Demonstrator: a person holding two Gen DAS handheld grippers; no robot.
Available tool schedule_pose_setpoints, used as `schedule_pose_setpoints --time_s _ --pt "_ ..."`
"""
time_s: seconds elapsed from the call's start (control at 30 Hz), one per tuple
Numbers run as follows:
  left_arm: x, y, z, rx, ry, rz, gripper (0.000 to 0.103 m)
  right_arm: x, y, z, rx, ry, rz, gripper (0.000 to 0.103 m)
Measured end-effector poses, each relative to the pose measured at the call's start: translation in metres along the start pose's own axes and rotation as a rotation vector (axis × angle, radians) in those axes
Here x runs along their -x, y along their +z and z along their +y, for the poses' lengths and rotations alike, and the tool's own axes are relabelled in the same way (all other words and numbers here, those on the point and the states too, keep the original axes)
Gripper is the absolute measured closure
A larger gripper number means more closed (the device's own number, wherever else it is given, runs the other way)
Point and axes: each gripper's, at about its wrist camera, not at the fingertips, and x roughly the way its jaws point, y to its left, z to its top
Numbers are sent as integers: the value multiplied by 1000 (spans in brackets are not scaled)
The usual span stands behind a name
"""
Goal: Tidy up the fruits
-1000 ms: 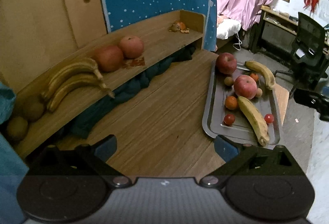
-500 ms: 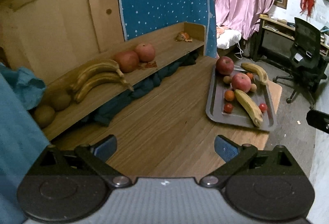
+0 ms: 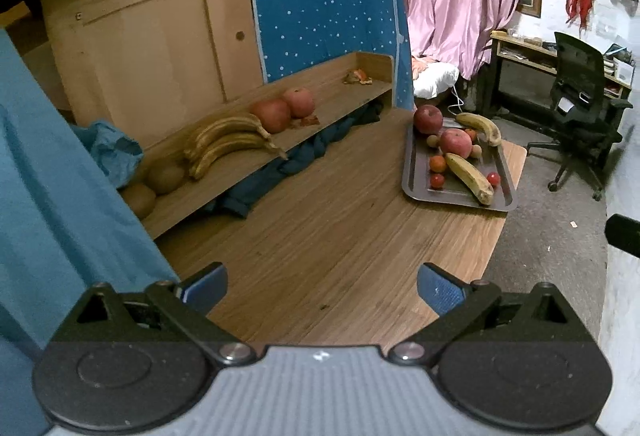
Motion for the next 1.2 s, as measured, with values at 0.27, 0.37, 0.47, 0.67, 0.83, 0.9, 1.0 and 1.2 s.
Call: schedule_pose_setpoints --time_s 0.27,0.37,0.47,0.67,0.83,0.9,1.0,1.2 --pt "8 -6 31 -47 -38 -30 0 21 -13 28 -49 -66 -45 1" --pt "7 -8 40 -66 -55 -51 0 25 -22 41 -68 -88 -51 1" --pt "6 -11 47 -77 -73 -58 0 26 -31 50 -80 -105 -39 1" --pt "3 -17 54 -90 -107 -54 0 30 -38 61 -89 -140 -18 1" --pt "0 -22 57 -96 -131 -45 0 32 -43 68 -89 -159 -5 1" --pt "0 -25 58 -99 -138 -44 0 33 -45 69 -88 -159 0 1" --pt "0 -28 58 -101 -147 -40 0 34 -46 70 -91 -167 4 1" --pt "1 -28 58 -103 -153 -40 0 35 -46 70 -94 -174 5 1"
